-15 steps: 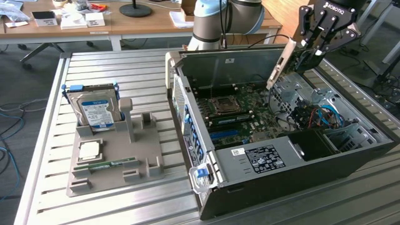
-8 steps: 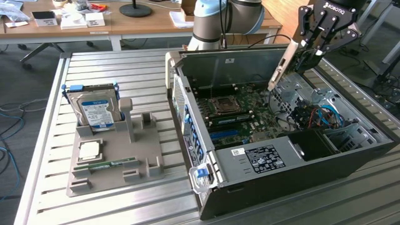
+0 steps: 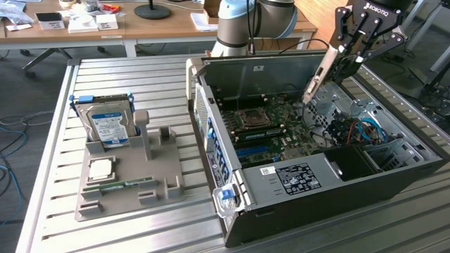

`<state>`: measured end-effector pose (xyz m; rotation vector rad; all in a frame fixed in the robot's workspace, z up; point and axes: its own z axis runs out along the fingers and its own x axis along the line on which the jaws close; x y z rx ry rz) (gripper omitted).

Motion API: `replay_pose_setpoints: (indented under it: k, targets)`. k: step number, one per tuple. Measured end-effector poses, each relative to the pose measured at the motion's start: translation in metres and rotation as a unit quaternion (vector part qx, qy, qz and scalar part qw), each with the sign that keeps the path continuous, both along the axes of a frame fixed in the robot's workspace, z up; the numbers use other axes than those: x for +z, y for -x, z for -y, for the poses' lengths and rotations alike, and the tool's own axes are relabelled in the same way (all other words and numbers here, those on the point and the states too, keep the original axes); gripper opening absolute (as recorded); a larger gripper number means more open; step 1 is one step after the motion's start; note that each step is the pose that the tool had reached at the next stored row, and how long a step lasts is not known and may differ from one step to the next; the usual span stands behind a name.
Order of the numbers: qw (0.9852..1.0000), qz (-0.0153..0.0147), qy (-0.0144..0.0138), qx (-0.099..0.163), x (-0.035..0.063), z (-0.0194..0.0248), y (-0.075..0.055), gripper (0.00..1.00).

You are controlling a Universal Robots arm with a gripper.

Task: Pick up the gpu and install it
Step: 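Insert the gpu into the slot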

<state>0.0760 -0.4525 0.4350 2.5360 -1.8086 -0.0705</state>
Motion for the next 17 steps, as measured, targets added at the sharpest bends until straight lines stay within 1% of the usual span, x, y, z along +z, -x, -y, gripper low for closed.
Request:
replay_pose_setpoints:
  k: [12, 17]
  targets:
    - [0.9994, 0.0, 0.0, 0.035, 0.0, 0.0, 0.0, 0.27]
    - [0.9993, 0.0, 0.0, 0.037, 0.0, 0.0, 0.0, 0.27]
